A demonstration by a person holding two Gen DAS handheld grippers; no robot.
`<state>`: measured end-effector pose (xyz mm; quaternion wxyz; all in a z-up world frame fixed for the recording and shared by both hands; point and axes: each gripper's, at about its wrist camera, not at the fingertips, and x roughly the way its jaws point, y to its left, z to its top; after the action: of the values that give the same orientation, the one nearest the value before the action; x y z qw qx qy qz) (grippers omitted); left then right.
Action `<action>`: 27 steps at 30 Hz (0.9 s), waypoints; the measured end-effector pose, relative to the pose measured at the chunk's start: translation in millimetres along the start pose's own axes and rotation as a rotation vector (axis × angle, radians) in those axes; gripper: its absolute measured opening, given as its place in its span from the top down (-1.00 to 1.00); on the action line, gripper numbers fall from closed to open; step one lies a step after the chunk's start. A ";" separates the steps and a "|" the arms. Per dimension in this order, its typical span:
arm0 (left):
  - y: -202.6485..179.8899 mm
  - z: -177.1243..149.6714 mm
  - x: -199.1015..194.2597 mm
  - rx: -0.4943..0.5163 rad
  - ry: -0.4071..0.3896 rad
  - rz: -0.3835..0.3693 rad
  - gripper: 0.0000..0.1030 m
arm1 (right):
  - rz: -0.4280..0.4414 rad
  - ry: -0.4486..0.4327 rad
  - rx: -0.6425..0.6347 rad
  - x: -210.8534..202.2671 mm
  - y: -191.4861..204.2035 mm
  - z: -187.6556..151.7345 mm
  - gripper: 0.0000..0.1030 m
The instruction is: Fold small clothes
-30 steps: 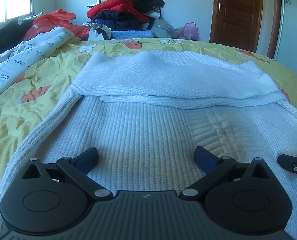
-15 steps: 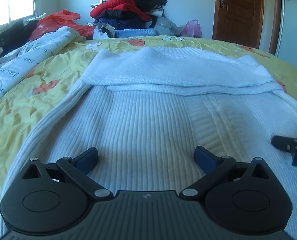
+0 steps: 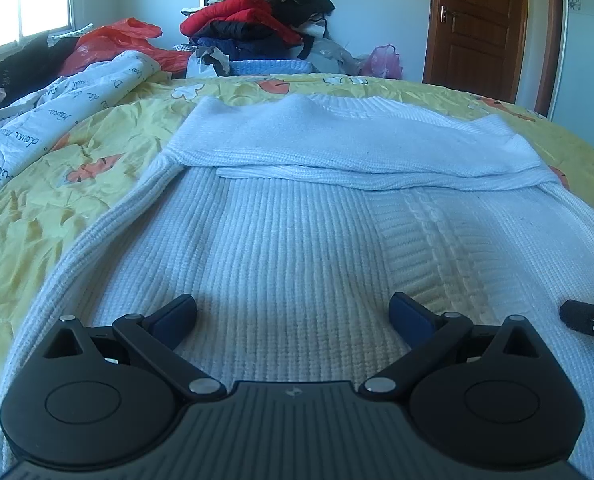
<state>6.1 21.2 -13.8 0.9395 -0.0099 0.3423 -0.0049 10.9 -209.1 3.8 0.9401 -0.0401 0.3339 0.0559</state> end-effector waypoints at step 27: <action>5.8 -21.7 -22.7 0.025 -0.005 -0.011 -1.00 | 0.012 0.003 -0.006 -11.2 1.8 -8.6 -0.98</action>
<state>-25.2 27.0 -15.9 0.9404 -0.0002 0.3397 -0.0142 -3.3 -209.1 4.1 0.9391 -0.0408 0.3356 0.0625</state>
